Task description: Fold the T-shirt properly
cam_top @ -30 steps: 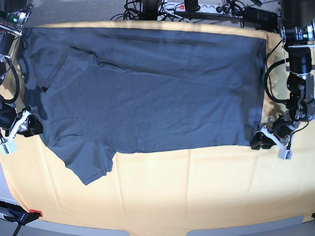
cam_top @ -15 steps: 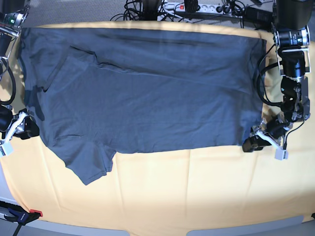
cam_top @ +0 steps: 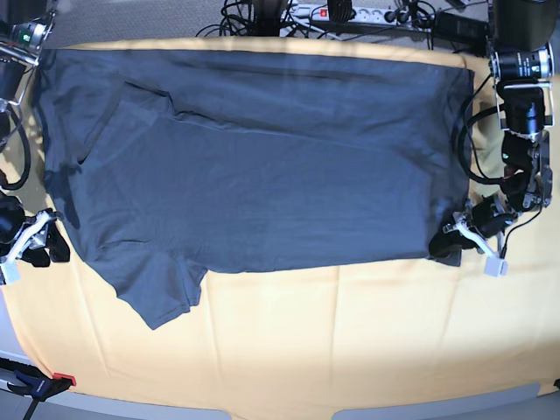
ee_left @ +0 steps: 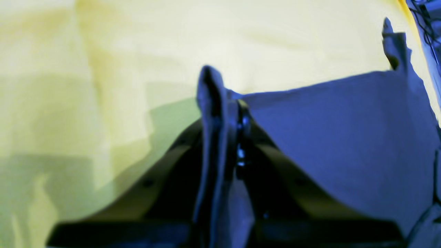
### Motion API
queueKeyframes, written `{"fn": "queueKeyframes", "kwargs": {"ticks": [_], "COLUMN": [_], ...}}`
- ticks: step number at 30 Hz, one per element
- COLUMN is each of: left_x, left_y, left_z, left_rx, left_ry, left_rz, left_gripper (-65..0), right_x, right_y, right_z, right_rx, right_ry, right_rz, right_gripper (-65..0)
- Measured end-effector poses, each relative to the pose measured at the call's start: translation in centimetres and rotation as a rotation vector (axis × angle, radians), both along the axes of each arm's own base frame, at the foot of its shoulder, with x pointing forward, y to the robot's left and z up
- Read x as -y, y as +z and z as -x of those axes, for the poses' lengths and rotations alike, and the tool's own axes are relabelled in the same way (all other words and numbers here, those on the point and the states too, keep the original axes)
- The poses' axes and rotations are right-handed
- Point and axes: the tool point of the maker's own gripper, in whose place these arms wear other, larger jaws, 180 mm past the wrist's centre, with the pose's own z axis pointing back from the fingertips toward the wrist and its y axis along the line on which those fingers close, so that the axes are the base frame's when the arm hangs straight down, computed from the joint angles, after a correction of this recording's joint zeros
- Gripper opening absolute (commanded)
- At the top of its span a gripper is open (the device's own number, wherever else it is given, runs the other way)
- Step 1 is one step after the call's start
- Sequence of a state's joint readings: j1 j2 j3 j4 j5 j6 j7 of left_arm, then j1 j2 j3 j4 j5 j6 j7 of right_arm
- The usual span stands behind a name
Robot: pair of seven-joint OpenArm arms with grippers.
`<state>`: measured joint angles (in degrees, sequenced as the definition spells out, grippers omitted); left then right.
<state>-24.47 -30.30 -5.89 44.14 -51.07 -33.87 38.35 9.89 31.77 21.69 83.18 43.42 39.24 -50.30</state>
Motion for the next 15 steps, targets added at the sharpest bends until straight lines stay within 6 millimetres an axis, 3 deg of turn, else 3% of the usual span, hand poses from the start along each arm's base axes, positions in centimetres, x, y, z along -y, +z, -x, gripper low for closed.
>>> {"fn": "queueKeyframes", "kwargs": {"ticks": [8, 11, 15], "left_x": [-0.3, -0.3, -0.4], "left_y": [0.0, 0.0, 0.0], "left_z": [-0.1, -0.2, -0.2], "left_rx": [-0.003, -0.003, -0.003], "left_ry": [0.02, 0.022, 0.026], "left_rz": [0.001, 0.001, 0.001], "left_gripper": [-65.0, -65.0, -65.0], "right_x": [-1.5, -2.2, -1.2], "right_y": [-1.9, -3.7, -6.2], "right_z": [-2.8, -4.2, -5.9], "right_rx": [0.007, -0.05, -0.149], "right_ry": [-0.073, -0.082, -0.13], "right_rz": [0.076, 0.027, -0.091], "right_gripper": [-34.6, -34.5, -33.5]}}
